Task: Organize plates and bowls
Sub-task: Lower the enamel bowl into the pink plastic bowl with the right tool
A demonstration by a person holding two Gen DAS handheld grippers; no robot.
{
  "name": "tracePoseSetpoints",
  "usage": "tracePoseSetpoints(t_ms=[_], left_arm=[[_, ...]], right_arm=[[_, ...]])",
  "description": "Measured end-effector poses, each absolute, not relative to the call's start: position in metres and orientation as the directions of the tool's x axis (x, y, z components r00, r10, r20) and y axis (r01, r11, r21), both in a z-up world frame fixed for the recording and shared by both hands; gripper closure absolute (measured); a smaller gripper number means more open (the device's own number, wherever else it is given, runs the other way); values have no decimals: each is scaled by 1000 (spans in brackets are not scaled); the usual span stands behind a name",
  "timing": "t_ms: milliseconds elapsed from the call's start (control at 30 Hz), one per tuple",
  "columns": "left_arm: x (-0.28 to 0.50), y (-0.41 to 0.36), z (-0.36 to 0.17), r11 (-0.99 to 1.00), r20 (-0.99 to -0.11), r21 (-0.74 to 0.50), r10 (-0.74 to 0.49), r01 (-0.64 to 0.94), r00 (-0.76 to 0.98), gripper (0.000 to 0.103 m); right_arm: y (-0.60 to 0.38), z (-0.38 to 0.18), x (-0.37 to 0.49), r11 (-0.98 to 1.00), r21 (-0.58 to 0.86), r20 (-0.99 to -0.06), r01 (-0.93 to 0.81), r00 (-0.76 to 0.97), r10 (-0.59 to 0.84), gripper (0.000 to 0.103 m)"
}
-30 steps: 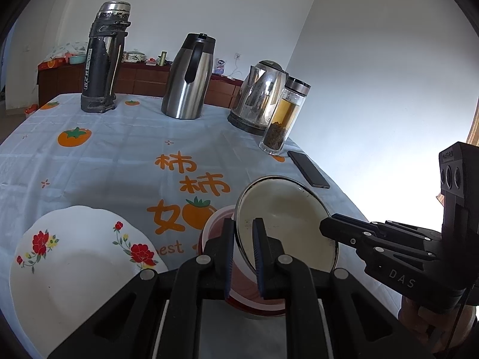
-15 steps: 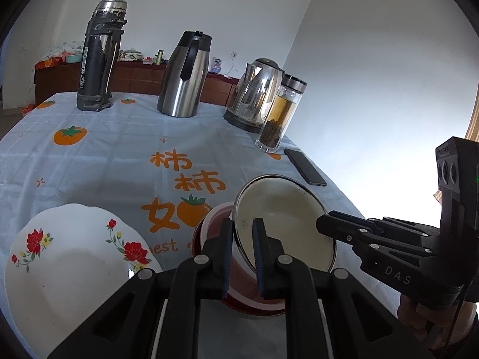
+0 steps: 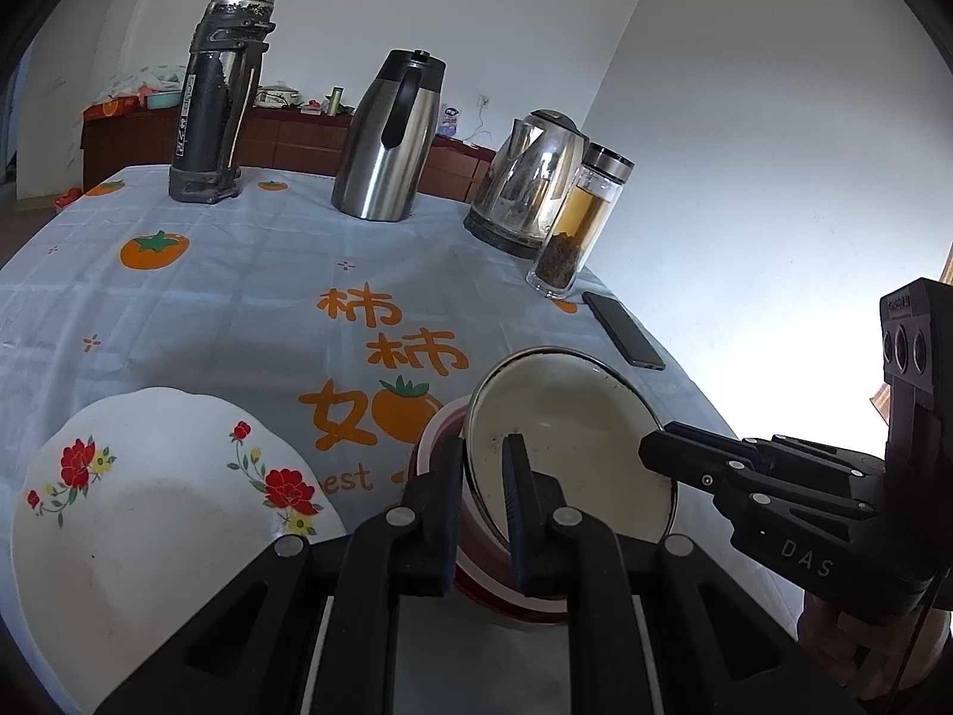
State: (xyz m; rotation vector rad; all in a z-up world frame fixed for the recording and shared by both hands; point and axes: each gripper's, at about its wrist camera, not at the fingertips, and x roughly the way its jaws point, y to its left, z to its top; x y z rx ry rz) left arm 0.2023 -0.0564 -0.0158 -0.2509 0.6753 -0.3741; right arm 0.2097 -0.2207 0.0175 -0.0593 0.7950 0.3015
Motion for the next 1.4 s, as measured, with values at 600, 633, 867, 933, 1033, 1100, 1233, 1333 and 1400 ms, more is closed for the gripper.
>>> tracePoseSetpoints(t_ms=[600, 633, 867, 933, 1033, 1100, 1233, 1333, 1400], left_arm=[[203, -55, -17, 905, -569, -345, -413, 250, 712, 89], [203, -55, -17, 905, -570, -344, -412, 248, 711, 89], [206, -55, -20, 912, -590, -338, -397, 231, 703, 89], [206, -56, -21, 913, -593, -337, -397, 231, 701, 89], [206, -56, -21, 912, -594, -337, -400, 235, 698, 89], [205, -56, -21, 912, -594, -336, -400, 236, 698, 89], [206, -56, -22, 912, -596, -336, -400, 236, 697, 89], [206, -56, -22, 913, -598, -335, -399, 235, 695, 89], [207, -56, -23, 914, -602, -332, -396, 234, 693, 89]], right_arm=[[-216, 12, 213, 954, 42, -734, -297, 639, 231, 87], [-216, 11, 213, 954, 41, -737, -298, 636, 230, 87], [-213, 6, 214, 951, 38, -748, -307, 622, 231, 87], [-213, 4, 214, 951, 34, -752, -307, 619, 227, 87], [-214, 1, 214, 951, 36, -756, -306, 614, 226, 87], [-214, 0, 214, 952, 37, -759, -305, 611, 225, 87], [-214, -2, 214, 951, 36, -762, -307, 608, 225, 87], [-214, -2, 214, 951, 35, -762, -307, 608, 224, 87], [-214, -2, 214, 951, 37, -762, -308, 607, 226, 87]])
